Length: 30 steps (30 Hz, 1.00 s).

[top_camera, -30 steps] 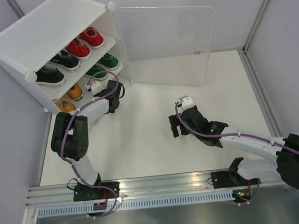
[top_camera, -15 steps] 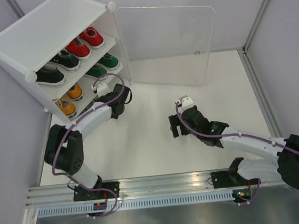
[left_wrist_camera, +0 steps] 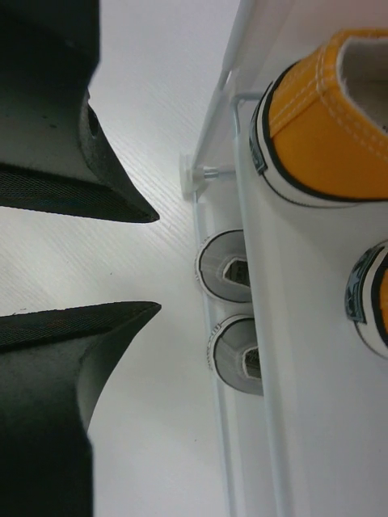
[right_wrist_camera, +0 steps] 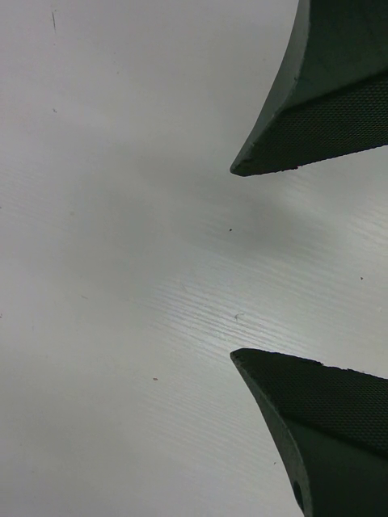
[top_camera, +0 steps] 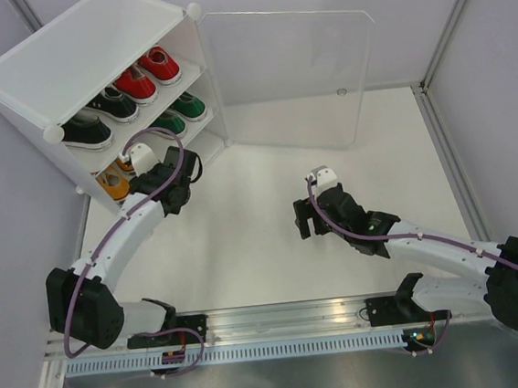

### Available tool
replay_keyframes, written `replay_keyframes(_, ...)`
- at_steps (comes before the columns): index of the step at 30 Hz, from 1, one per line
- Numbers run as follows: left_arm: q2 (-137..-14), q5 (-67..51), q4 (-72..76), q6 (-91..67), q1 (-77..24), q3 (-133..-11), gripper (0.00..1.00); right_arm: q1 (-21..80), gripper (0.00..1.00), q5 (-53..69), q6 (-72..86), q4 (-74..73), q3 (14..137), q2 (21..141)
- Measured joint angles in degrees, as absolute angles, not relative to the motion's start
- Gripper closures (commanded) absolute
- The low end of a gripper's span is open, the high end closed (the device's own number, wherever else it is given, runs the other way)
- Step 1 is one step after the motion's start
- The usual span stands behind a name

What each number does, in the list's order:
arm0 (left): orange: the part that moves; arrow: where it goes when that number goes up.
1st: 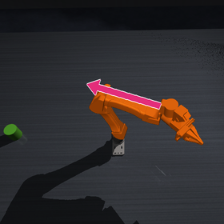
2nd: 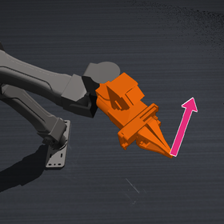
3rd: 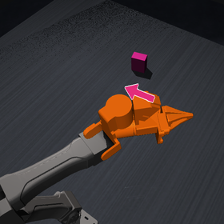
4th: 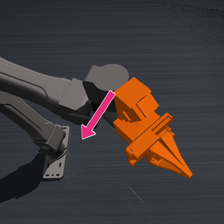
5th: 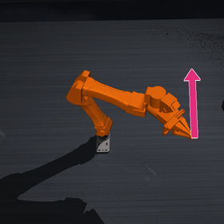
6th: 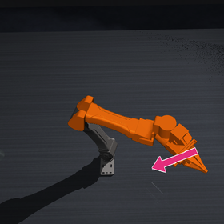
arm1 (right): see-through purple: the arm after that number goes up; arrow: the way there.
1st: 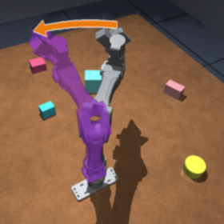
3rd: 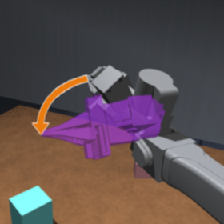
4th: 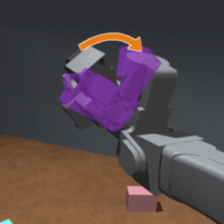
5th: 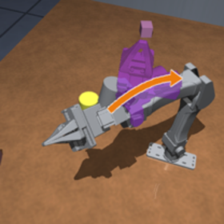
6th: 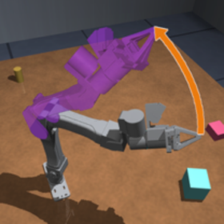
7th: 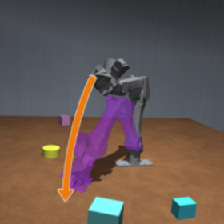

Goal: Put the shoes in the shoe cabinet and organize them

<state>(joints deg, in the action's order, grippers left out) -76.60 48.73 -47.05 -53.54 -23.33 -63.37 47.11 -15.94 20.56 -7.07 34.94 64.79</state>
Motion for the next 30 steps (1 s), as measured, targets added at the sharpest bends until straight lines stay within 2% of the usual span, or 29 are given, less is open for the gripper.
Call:
replay_keyframes(12, -74.02, 53.28, -48.6, -49.63, -16.14, -62.59, 0.57, 47.11, 0.09, -15.29, 20.56, -6.85, 34.94, 64.58)
replay_keyframes(30, -72.79, 52.18, -27.49, -30.26, -9.58, -56.4, 0.59, 47.11, 0.09, -15.27, 20.56, -6.81, 34.94, 65.39)
